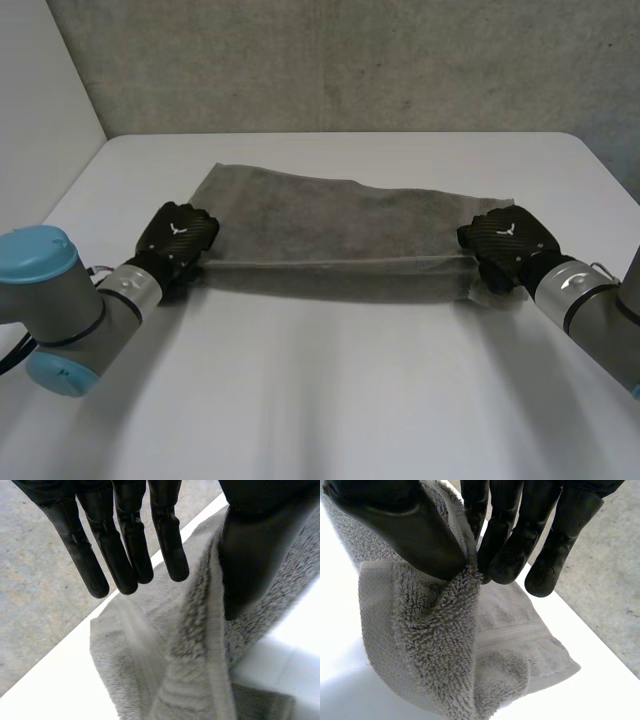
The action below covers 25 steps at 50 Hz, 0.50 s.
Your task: Fold the towel.
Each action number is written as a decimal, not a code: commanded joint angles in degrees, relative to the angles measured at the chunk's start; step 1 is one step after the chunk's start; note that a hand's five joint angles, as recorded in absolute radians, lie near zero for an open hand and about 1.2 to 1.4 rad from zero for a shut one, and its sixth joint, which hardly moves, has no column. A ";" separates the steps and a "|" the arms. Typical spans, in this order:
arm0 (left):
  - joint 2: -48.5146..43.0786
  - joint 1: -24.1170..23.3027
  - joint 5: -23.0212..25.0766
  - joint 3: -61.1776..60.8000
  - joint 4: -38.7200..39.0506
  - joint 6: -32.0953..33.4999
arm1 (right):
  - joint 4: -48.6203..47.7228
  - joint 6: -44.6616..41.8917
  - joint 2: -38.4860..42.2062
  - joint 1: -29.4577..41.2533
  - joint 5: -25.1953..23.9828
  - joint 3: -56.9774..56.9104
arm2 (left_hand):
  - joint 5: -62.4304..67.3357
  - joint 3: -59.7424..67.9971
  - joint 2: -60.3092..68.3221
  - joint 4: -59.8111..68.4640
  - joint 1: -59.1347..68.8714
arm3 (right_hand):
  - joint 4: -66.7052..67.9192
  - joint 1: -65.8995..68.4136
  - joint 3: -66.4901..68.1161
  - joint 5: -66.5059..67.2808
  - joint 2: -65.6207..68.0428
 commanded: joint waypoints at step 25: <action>4.28 1.72 -3.31 -2.29 -0.60 -0.54 | 10.27 5.16 5.62 -7.06 2.15 -6.23 | 36.93 35.81 36.16 36.01 36.82 | -40.98 -41.39 -40.76 -41.05 -39.33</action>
